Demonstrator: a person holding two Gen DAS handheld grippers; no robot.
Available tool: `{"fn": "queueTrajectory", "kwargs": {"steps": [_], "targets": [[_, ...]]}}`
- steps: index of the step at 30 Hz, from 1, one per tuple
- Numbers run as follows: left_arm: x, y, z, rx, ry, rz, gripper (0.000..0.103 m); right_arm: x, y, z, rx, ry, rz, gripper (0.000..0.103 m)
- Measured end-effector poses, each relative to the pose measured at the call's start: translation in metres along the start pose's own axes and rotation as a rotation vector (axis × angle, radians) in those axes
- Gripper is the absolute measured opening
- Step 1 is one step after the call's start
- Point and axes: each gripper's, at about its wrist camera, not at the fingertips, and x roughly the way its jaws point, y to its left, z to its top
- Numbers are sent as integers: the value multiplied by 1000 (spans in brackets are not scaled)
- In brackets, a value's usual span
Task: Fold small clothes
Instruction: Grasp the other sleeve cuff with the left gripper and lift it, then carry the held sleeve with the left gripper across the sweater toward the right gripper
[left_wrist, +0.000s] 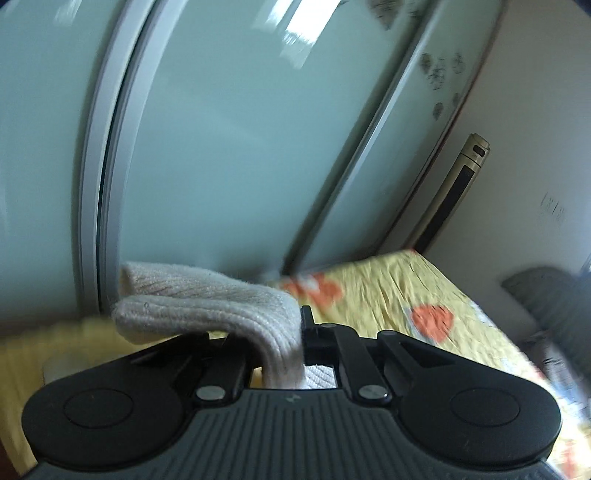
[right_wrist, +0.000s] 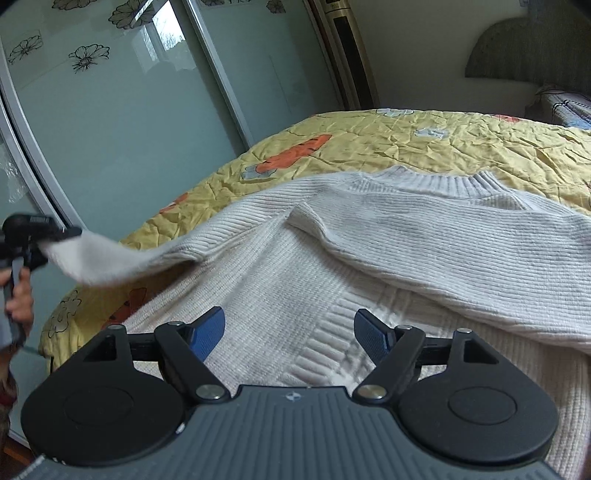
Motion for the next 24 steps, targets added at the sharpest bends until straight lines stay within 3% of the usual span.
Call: {"fn": "queueTrajectory", "kwargs": {"steps": [6, 10, 15, 19, 24], "targets": [[18, -35, 43, 146, -104, 88, 6, -5, -16, -6, 54, -12, -19, 85], [22, -70, 40, 261, -119, 67, 7, -7, -28, -9, 86, -24, -34, 87], [19, -116, 7, 350, -59, -42, 6, -5, -36, -13, 96, -7, -52, 88], [1, -154, -28, 476, -39, -150, 7, -5, -36, -16, 62, -6, -98, 89], [-13, -179, -65, 558, -9, -272, 7, -6, -45, -21, 100, -14, -98, 92]]}}
